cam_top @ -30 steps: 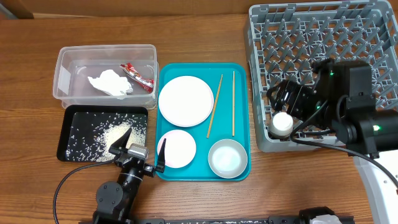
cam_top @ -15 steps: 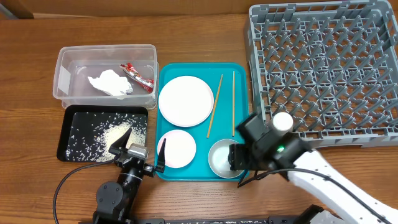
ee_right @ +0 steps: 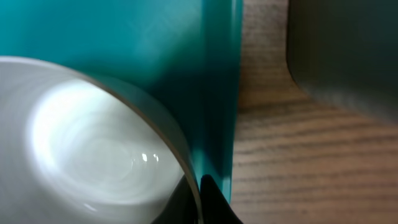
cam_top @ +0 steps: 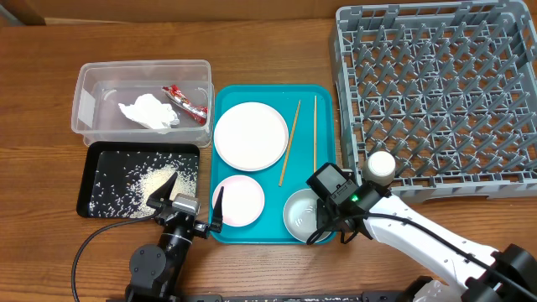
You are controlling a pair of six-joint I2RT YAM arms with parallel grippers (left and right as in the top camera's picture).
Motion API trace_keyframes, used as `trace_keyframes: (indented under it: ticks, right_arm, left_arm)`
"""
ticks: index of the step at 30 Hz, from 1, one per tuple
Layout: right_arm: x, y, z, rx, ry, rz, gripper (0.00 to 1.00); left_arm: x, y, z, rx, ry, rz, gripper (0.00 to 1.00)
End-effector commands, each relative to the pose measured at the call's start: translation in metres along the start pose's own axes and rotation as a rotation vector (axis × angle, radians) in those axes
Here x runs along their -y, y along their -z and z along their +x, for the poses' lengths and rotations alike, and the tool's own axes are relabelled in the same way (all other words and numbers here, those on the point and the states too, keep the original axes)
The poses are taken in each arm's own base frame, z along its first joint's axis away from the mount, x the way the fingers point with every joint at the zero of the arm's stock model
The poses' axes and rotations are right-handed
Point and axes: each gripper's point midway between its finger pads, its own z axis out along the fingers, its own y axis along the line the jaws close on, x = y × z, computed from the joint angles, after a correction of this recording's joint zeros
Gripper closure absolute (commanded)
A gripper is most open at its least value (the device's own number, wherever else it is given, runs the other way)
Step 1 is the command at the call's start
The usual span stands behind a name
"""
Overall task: Sort waste into correct bins and load items into the dishwasher
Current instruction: 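Grasp the white bowl on the teal tray with the right gripper, then place the white bowl upright in the dish rack and release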
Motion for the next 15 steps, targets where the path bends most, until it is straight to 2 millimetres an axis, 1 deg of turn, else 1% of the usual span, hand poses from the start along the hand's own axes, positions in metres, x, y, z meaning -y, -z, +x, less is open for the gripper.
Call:
trace_keyframes:
  ticks: [1, 3, 5, 6, 8, 10, 11, 12, 14, 15]
  right_arm:
    - [-0.002, 0.042, -0.031, 0.144, -0.011, 0.006, 0.96]
    - [0.000, 0.071, -0.048, 0.239, -0.022, 0.018, 0.96]
    - [0.005, 0.111, -0.072, 0.379, -0.028, 0.038, 0.96]
    - [0.008, 0.125, -0.082, 0.436, -0.020, 0.053, 0.96]
    - [0.020, 0.170, -0.106, 0.605, -0.016, 0.113, 0.96]
    - [0.037, 0.208, -0.124, 0.757, -0.074, 0.192, 0.96]
    - [0.050, 0.227, -0.131, 0.843, -0.118, 0.253, 0.96]
    - [0.061, 0.242, -0.137, 0.915, -0.159, 0.312, 0.96]
    - [0.086, 0.264, -0.142, 1.026, -0.237, 0.461, 0.96]
    - [0.096, 0.268, -0.145, 1.045, -0.263, 0.522, 0.96]
  left_arm:
    - [-0.003, 0.000, 0.001, 0.001, 0.018, -0.013, 0.00]
    - [-0.003, 0.000, 0.001, 0.001, 0.018, -0.013, 0.00]
    - [-0.003, 0.000, 0.001, 0.001, 0.018, -0.013, 0.00]
    - [-0.003, 0.000, 0.001, 0.001, 0.018, -0.013, 0.00]
    - [-0.003, 0.000, 0.001, 0.001, 0.018, -0.013, 0.00]
    - [-0.003, 0.000, 0.001, 0.001, 0.018, -0.013, 0.00]
    - [-0.003, 0.000, 0.001, 0.001, 0.018, -0.013, 0.00]
    - [-0.003, 0.000, 0.001, 0.001, 0.018, -0.013, 0.00]
    - [-0.003, 0.000, 0.001, 0.001, 0.018, -0.013, 0.00]
    - [-0.003, 0.000, 0.001, 0.001, 0.018, -0.013, 0.00]
